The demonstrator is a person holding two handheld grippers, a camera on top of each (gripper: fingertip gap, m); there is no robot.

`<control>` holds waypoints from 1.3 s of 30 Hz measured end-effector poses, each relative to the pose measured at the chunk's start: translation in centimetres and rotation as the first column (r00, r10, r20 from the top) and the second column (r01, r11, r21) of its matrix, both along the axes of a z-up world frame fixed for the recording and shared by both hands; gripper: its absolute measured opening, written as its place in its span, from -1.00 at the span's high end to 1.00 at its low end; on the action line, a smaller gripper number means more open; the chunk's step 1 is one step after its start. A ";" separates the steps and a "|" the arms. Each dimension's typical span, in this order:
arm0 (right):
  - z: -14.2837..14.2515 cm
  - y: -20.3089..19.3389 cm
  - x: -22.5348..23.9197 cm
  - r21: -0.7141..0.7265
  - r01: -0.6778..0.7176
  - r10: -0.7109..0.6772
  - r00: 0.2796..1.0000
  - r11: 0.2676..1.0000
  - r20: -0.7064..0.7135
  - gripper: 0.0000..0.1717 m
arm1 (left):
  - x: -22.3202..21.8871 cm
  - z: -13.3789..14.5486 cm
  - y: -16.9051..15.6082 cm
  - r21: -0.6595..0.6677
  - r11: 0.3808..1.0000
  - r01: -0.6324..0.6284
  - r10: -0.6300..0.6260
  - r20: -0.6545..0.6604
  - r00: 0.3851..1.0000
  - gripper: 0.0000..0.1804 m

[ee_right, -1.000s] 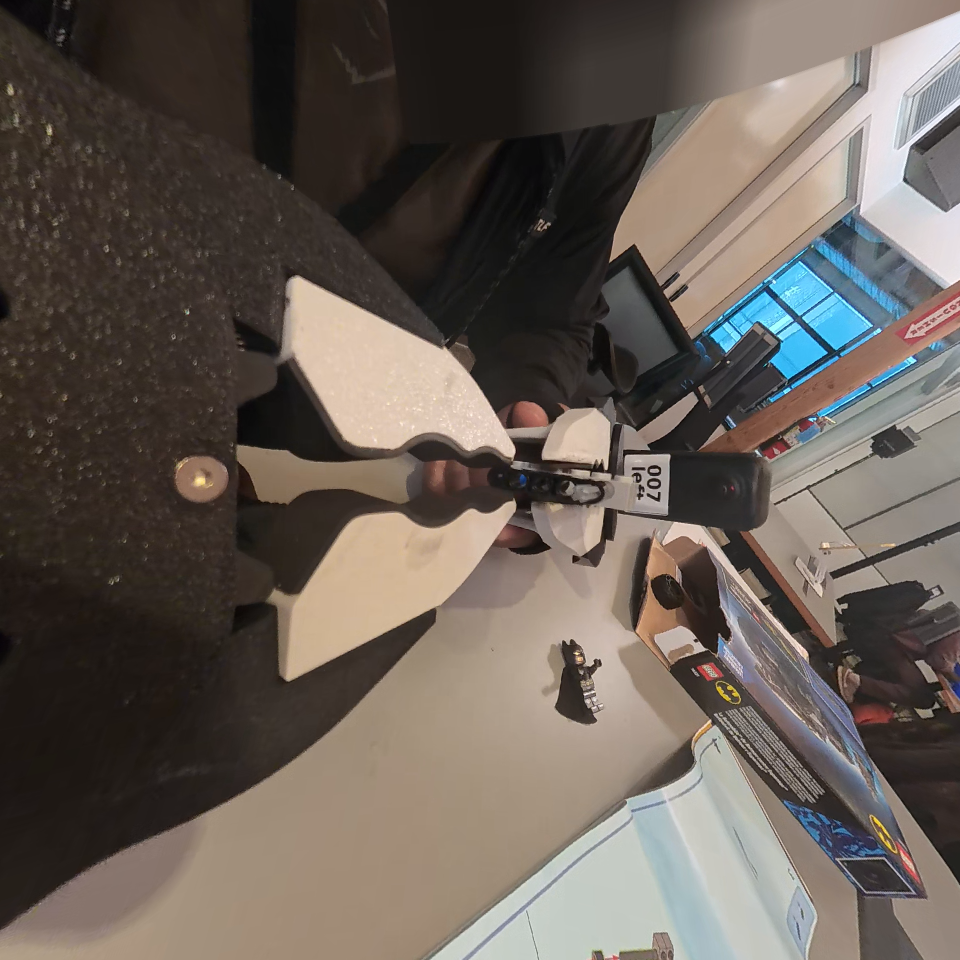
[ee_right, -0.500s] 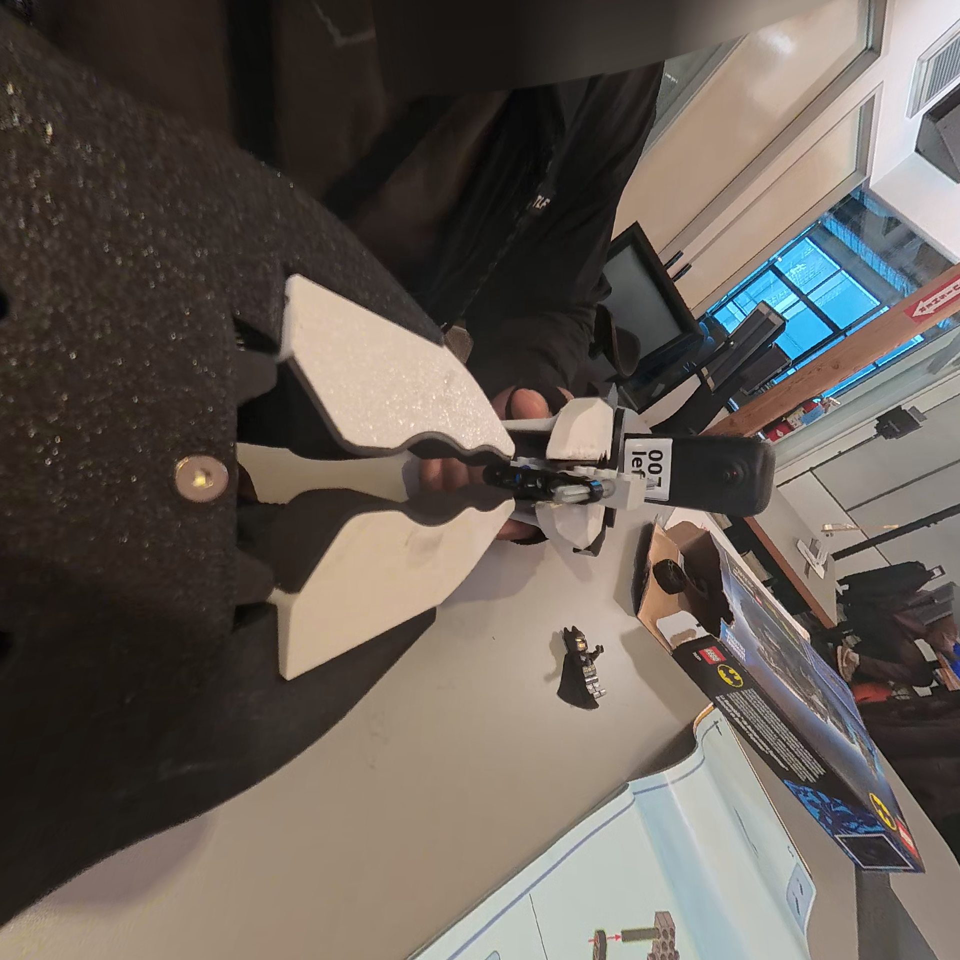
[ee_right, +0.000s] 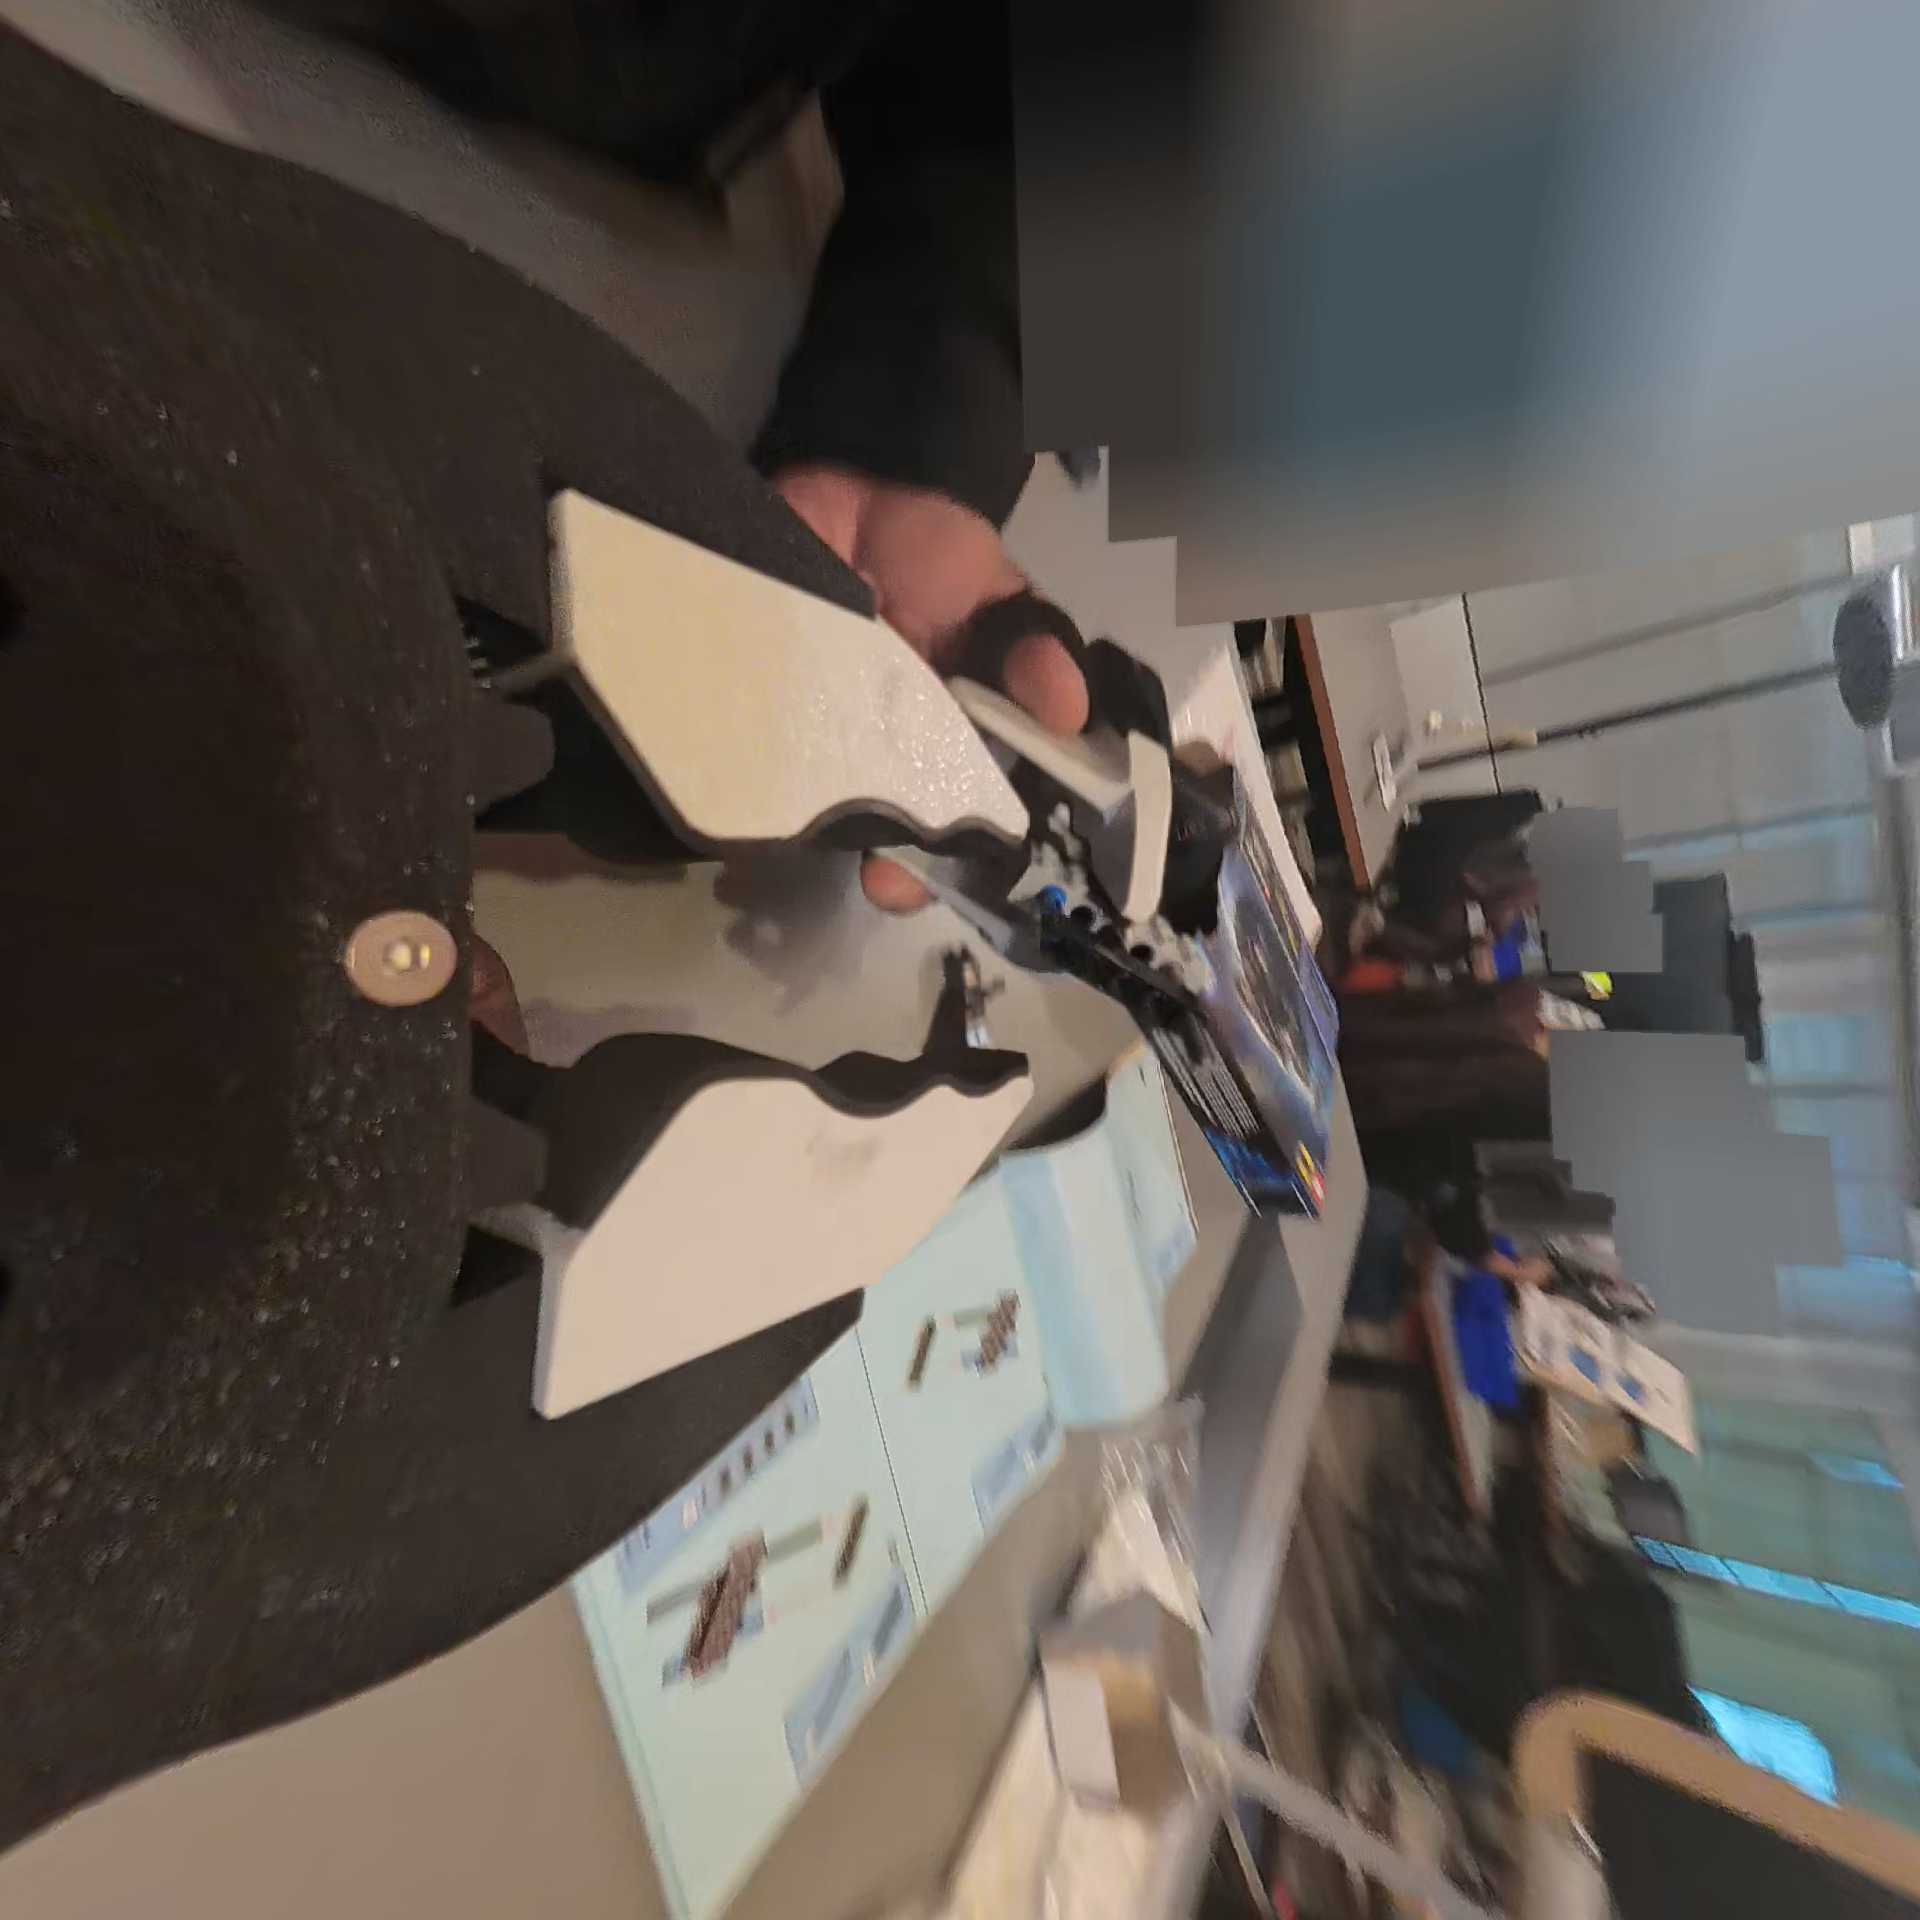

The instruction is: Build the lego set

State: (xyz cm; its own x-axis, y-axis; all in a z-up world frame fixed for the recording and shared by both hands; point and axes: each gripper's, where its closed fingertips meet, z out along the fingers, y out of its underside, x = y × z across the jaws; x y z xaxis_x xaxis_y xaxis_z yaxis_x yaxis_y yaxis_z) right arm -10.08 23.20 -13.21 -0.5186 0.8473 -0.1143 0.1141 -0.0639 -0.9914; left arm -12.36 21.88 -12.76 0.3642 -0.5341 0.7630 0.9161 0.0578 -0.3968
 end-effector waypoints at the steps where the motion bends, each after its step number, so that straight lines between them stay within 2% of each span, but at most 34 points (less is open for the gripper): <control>1: -0.1 0.3 -0.2 0.052 0.049 -0.047 0.998 0.997 -0.037 0.58 | -0.2 -0.1 0.0 0.000 1.000 -0.015 0.015 0.013 1.000 0.87; 4: -0.8 0.2 -0.7 0.222 0.162 -0.138 0.983 0.961 -0.119 0.57 | -0.4 -0.3 0.1 -0.003 0.999 -0.053 0.053 0.052 0.997 0.87; 7: -1.3 -0.8 -0.9 0.371 0.239 -0.171 0.963 0.897 -0.207 0.53 | -0.9 -0.7 0.1 -0.009 0.996 -0.093 0.094 0.121 0.988 0.87; 11: -0.9 -1.4 -1.2 0.458 0.360 -0.231 0.921 0.813 -0.315 0.51 | -1.2 -1.0 0.0 -0.009 0.992 -0.127 0.126 0.165 0.978 0.87; 15: -1.1 -1.7 -1.6 0.485 0.407 -0.265 0.904 0.774 -0.335 0.47 | -0.7 -0.8 0.0 0.015 0.992 -0.124 0.119 0.199 0.973 0.87; 23: -1.6 -1.7 -1.8 0.500 0.411 -0.270 0.904 0.762 -0.332 0.41 | -0.1 -0.7 0.1 0.038 0.995 -0.090 0.080 0.215 0.973 0.87; 29: -1.5 -1.8 -1.7 0.518 0.442 -0.266 0.886 0.732 -0.379 0.51 | 0.0 -0.9 0.3 0.036 0.996 -0.076 0.066 0.236 0.970 0.87; 39: -1.6 -1.6 -2.0 0.502 0.434 -0.275 0.891 0.748 -0.361 0.51 | -0.2 -1.1 0.4 0.026 0.994 -0.103 0.094 0.239 0.967 0.87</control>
